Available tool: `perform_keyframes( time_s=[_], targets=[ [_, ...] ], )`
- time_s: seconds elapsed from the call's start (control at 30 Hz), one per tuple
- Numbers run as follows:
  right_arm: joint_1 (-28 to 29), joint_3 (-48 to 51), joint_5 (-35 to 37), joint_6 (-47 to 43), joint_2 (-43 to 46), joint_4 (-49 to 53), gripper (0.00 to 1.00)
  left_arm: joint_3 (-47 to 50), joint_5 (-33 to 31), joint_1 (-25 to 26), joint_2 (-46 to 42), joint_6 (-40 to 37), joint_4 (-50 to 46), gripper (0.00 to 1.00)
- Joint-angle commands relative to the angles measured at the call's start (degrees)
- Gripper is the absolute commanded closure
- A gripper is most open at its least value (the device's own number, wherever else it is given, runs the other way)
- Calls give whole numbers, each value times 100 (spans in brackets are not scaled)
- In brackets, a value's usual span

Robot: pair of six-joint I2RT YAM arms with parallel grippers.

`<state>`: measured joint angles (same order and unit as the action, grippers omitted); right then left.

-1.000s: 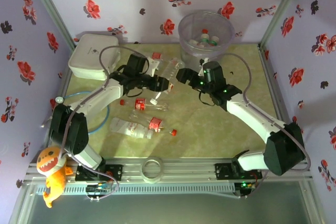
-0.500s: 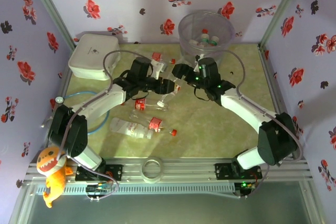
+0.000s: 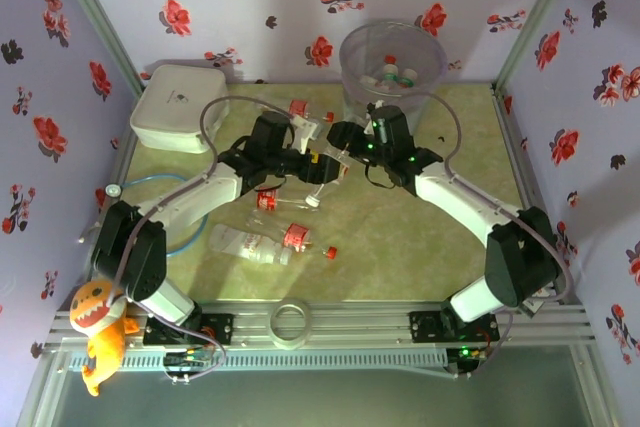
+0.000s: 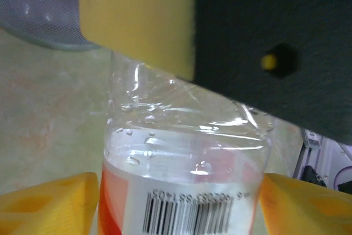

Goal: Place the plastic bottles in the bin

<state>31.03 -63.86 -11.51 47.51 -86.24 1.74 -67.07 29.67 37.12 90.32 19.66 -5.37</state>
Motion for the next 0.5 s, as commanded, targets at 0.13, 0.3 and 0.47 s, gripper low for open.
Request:
perform_keyframes(
  time_s=[0.13,0.3,0.47],
  targets=[
    [-32,-793,747,-949,638,1272,39,471,-154,-297,-1064,-518,66,0],
    [-343,-1488,745,-1434,934,1621,40,852,-151,-598,-1564,-449,61,0],
    [-1013,-1946,723,-1264,962,985,40,1076,-115,-636,-1449,-149,336,0]
  ],
)
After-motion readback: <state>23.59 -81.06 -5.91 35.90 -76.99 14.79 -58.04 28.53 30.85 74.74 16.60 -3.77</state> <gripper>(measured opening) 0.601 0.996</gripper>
